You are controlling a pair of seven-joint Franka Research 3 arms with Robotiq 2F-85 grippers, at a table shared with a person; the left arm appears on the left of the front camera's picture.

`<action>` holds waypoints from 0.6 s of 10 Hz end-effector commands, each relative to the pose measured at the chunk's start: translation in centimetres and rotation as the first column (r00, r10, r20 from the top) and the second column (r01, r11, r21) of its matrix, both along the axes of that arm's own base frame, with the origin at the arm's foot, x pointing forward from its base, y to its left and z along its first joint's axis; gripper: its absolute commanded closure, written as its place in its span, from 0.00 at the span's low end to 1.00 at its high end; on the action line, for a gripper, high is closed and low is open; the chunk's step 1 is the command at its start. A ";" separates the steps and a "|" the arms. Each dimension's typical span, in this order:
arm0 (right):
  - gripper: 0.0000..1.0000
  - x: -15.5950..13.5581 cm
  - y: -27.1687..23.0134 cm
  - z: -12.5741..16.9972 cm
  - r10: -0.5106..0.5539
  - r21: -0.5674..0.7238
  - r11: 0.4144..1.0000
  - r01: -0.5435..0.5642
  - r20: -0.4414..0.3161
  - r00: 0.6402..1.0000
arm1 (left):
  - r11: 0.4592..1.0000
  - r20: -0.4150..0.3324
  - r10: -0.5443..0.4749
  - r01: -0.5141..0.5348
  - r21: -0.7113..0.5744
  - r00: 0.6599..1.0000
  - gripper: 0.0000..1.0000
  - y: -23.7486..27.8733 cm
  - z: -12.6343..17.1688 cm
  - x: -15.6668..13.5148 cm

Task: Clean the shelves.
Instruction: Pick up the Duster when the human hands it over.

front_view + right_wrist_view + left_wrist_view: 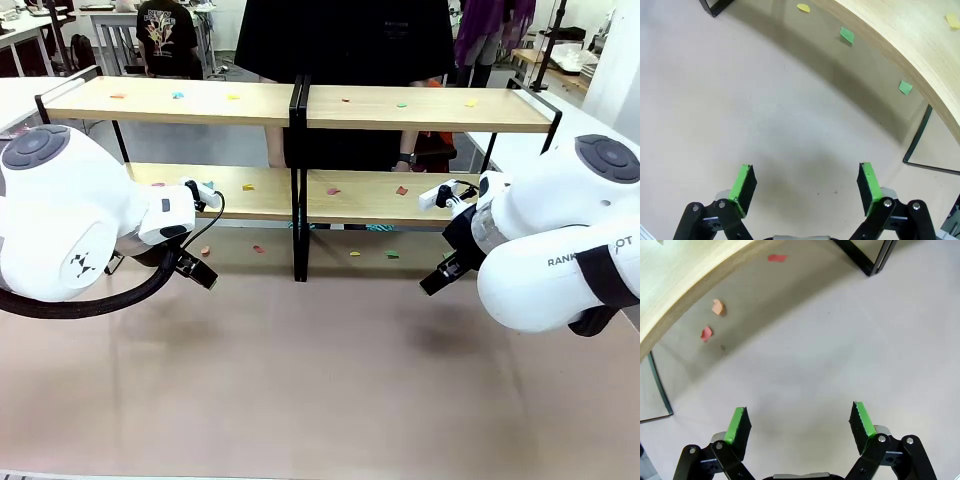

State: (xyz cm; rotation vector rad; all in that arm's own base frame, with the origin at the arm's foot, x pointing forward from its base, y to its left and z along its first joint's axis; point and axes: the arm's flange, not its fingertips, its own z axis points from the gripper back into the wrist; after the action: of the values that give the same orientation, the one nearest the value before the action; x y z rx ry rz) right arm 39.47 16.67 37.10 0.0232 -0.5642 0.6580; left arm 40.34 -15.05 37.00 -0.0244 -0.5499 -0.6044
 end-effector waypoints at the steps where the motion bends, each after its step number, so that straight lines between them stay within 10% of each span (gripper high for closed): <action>1: 0.00 0.0 0.0 0.0 0.000 0.000 1.000 0.000 0.000 1.000 | 1.000 0.001 -0.001 0.001 0.000 1.000 0.00 0.0 0.0 0.0; 6: 0.00 0.0 0.0 0.0 0.000 0.000 1.000 0.000 0.000 1.000 | 1.000 0.001 -0.001 0.001 0.000 1.000 0.00 0.0 0.0 0.0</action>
State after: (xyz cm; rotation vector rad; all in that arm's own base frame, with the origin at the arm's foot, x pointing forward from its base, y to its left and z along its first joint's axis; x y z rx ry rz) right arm 39.47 16.67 37.10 0.0232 -0.5642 0.6580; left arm 40.34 -15.05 37.00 -0.0244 -0.5499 -0.6044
